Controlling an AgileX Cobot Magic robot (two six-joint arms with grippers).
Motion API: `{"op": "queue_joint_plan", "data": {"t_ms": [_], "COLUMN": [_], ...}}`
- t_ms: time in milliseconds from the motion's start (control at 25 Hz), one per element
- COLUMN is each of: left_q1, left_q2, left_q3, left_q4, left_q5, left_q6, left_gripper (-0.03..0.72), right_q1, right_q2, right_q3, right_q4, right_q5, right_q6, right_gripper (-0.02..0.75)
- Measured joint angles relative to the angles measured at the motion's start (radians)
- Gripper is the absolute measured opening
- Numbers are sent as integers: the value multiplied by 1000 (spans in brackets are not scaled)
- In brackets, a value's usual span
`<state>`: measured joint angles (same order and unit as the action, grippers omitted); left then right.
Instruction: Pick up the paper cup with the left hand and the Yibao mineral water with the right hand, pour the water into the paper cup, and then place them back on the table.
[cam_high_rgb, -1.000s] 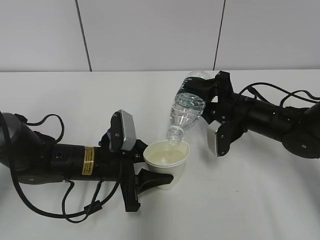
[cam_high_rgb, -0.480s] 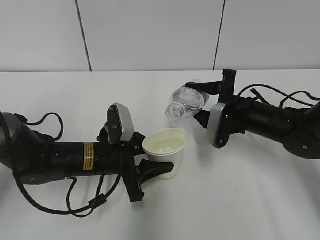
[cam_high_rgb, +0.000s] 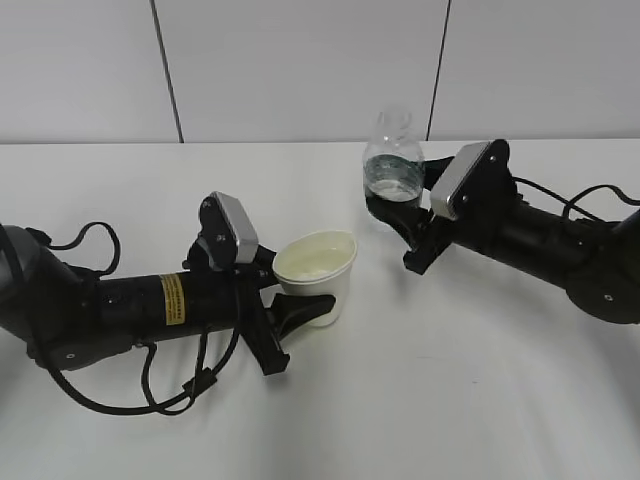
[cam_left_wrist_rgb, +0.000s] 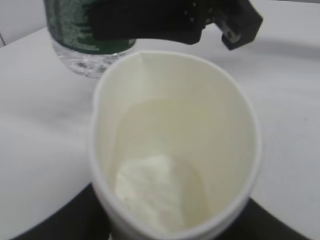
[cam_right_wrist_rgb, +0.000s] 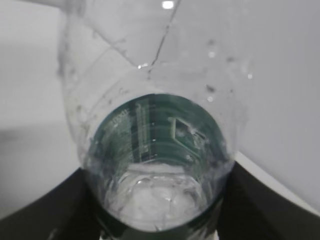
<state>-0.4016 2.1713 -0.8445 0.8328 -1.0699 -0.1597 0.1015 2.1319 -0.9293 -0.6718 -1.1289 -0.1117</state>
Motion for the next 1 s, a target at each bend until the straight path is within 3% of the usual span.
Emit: {"op": "queue_joint_plan", "data": {"t_ms": [160, 320, 600, 800, 1000], "left_q1": [37, 54, 56, 56, 56], "left_q2": [0, 0, 0, 0, 0], "left_q3": [0, 0, 0, 0, 0], "left_q4": [-31, -53, -59, -38, -21], "left_q5": [-1, -2, 0, 16, 66], "left_q6": [5, 8, 32, 34, 35], "left_gripper": [379, 379, 379, 379, 379], "right_q1": [0, 0, 0, 0, 0], "right_q2": [0, -1, -4, -4, -4], "right_q3": [4, 34, 92, 93, 93], "right_q4": [32, -6, -91, -246, -263], "right_q5": [0, 0, 0, 20, 54], "right_q6": [226, 363, 391, 378, 373], "right_gripper": [425, 425, 425, 436, 454]}}
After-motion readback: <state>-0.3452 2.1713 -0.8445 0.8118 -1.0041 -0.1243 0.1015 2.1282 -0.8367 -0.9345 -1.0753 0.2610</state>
